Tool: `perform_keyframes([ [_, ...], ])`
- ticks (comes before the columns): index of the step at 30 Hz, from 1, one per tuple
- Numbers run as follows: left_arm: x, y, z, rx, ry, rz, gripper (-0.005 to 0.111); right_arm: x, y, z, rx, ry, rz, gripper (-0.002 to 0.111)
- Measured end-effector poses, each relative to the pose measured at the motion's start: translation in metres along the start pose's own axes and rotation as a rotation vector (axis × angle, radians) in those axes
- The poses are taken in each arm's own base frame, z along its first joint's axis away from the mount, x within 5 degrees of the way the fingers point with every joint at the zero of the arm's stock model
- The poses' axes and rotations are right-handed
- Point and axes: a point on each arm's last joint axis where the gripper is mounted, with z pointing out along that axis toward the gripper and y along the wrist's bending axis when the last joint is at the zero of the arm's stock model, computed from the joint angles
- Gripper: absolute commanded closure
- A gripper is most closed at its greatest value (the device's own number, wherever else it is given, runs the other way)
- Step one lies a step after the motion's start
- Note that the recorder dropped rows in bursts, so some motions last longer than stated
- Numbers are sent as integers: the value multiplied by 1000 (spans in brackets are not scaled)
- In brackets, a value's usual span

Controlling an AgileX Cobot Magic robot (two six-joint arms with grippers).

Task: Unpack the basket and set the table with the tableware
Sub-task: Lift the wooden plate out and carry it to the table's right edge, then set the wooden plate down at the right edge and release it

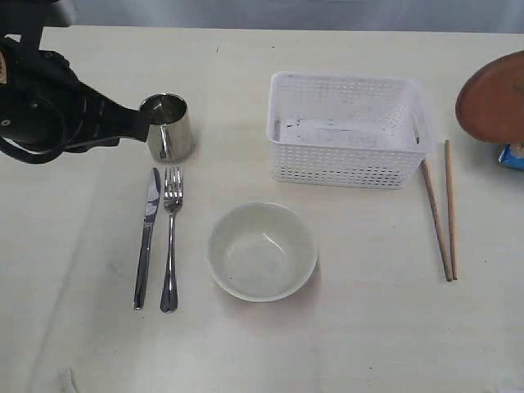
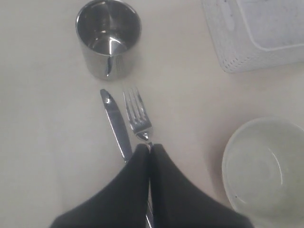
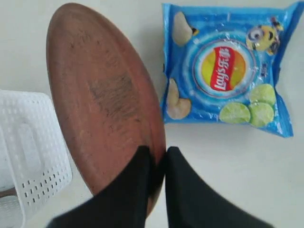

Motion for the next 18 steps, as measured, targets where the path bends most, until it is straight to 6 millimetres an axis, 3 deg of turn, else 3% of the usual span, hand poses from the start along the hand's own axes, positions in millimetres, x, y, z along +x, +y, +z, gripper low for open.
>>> perform_keyframes([
  [10, 1, 0, 0, 1, 10, -4, 107, 27, -34, 20, 26, 76, 159, 109],
  [18, 1, 0, 0, 1, 10, -4, 107, 55, -43, 37, 52, 210, 194, 109],
])
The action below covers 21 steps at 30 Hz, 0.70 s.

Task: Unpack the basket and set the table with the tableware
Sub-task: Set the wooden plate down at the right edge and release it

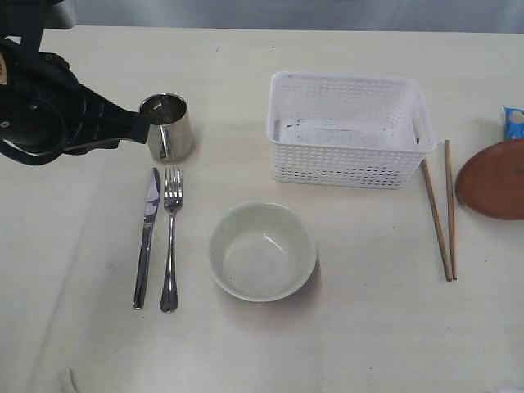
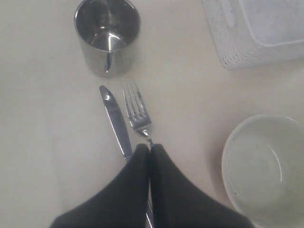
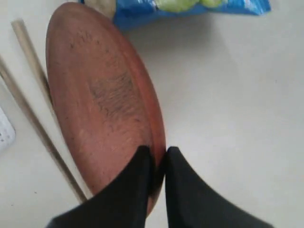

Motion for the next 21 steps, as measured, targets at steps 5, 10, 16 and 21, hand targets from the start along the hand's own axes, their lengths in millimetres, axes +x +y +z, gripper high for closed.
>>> perform_keyframes([
  [5, 0, 0, 0, 0, 0, 0, 107, 15, -12, 11, 100, 88, 53, 109],
  [10, 1, 0, -1, -2, 5, 2, 107, 19, -20, 16, 178, 93, 111, 109],
  [16, 1, 0, -3, 1, -2, 1, 107, 13, -25, 17, 223, 19, 126, 109],
  [21, 1, 0, -3, 2, -2, -1, 107, 4, -30, 39, 229, 16, 130, 109],
])
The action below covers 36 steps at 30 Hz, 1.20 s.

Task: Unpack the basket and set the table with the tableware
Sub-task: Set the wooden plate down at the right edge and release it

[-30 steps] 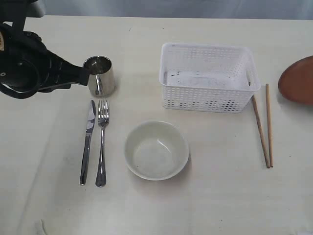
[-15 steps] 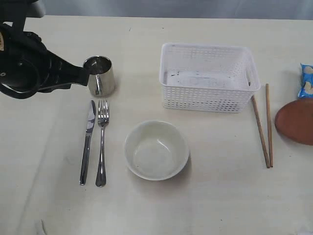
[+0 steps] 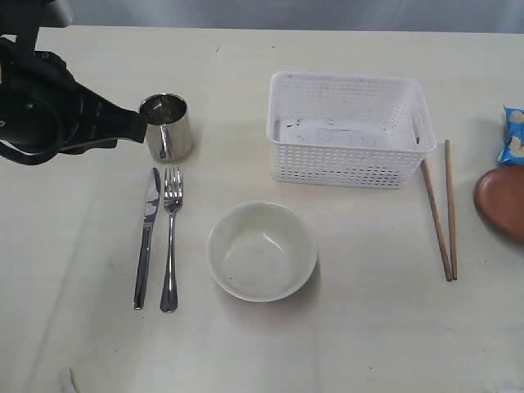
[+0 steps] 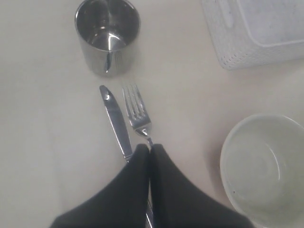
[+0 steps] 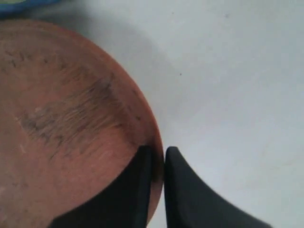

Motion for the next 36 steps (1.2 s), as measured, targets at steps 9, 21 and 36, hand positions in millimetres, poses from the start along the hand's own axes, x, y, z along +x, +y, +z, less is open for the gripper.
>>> perform_keyframes([
  [9, 0, 0, 0, 0, 0, 0, 107, -18, 5, 26, -23, -53, 13, 109],
  [21, 0, 0, 0, 2, -5, 0, 107, -22, 8, 21, -58, -100, 40, 108],
  [36, 0, 0, 0, 2, -5, 3, 107, 0, 23, -72, -251, -339, 11, 108],
])
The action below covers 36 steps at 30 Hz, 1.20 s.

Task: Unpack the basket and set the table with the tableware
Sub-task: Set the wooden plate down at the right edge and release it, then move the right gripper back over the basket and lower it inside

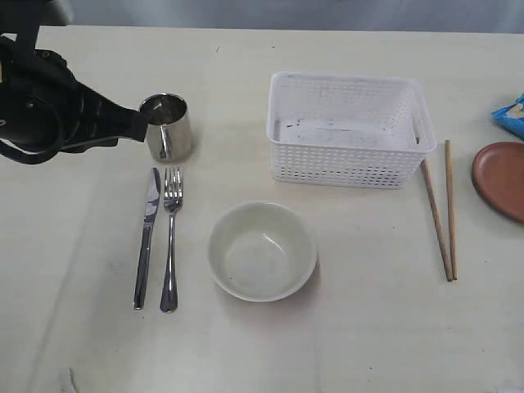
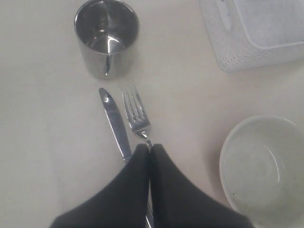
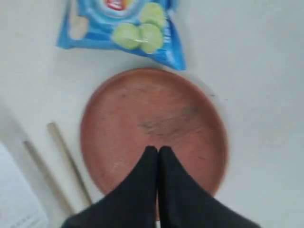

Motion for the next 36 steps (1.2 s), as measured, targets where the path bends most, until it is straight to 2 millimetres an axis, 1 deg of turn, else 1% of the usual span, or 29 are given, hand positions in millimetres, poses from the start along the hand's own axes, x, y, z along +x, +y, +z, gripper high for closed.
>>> perform_keyframes([
  [2, 0, 0, 0, 2, 1, 0, 107, 4, 19, -4, -83, -5, -64, 108],
  [4, 0, 0, 0, 3, 1, 3, 107, 9, 45, -9, -156, -5, -185, 108],
  [5, 0, 0, 0, 4, 1, 6, 107, 11, 61, -11, -187, -5, -253, 108],
  [6, 0, 0, 0, 4, 1, 6, 107, 16, 93, -20, -237, -12, -387, 108],
  [7, 0, 0, 0, 4, 1, 6, 107, 20, 111, -25, -259, -20, -460, 108],
  [8, 0, 0, 0, 4, 1, 6, 107, 29, 140, -35, -288, -40, -580, 109],
  [10, 0, 0, 0, 4, 1, 10, 107, 44, 186, -55, -298, -89, -810, 109],
  [11, 0, 0, 0, 4, 1, 14, 107, 50, 207, -62, -296, -97, -906, 109],
  [12, 0, 0, 0, 4, 1, 18, 107, 54, 226, -68, -295, -103, -977, 109],
  [13, 0, 0, 0, 4, 1, 24, 107, 57, 237, -68, -293, -91, -1013, 109],
  [14, 0, 0, 0, 5, 1, 30, 107, 60, 246, -66, -285, -64, -1046, 109],
  [15, 0, 0, 0, 4, 4, 35, 107, 58, 258, -57, -269, -10, -1069, 109],
  [16, 1, 0, 0, 3, 9, 35, 107, 58, 265, -47, -258, 27, -1078, 109],
  [17, 1, 0, 0, 1, 15, 39, 107, 56, 268, -32, -227, 93, -1092, 109],
  [19, 2, 0, 0, 0, 17, 42, 107, 57, 271, -12, -199, 163, -1122, 109],
  [20, 2, 0, 0, 0, 17, 43, 107, 60, 271, 8, -182, 227, -1158, 109],
  [21, 2, 0, 0, 0, 17, 43, 107, 64, 270, 21, -182, 275, -1180, 109],
  [22, 2, 0, 0, 0, 17, 43, 107, 68, 270, 33, -192, 325, -1195, 109],
  [24, 1, 0, 0, 2, 12, 43, 107, 76, 272, 50, -215, 385, -1215, 109],
  [25, 1, 0, 0, 3, 9, 43, 107, 84, 275, 62, -224, 423, -1230, 109],
  [26, 1, 0, 0, 3, 9, 43, 107, 88, 276, 67, -224, 438, -1241, 109],
  [27, 1, 0, 0, 3, 9, 46, 107, 97, 280, 73, -227, 461, -1263, 109],
  [30, 1, 0, 0, 3, 9, 46, 107, 107, 286, 77, -216, 469, -1299, 109],
  [33, 1, 0, 0, 3, 9, 47, 107, 108, 291, 84, -164, 398, -1286, 109],
  [36, 1, 0, 0, 3, 9, 47, 107, 99, 291, 93, -71, 300, -1209, 109],
])
